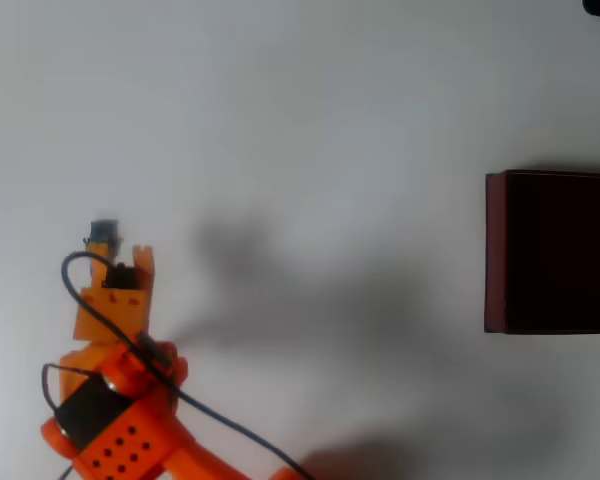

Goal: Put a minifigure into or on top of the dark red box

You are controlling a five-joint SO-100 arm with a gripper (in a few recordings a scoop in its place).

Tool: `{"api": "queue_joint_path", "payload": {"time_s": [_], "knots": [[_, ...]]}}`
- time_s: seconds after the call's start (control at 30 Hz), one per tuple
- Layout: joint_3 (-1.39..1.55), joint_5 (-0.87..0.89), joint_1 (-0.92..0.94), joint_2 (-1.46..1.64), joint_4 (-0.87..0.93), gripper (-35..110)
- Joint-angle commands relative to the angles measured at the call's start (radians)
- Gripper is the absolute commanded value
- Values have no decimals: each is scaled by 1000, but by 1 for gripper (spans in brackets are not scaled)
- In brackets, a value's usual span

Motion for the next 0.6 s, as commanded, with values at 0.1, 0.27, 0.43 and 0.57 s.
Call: {"api": "queue_joint_path", "payload": {"time_s": [0.1,0.27,0.43,0.57], "knots": [[-95,115,-29,-75,-60,22],[-253,135,-37,-210,-21,22],[-359,92,-26,-339,-37,22],[-408,52,-11,-394,-25,22]]}}
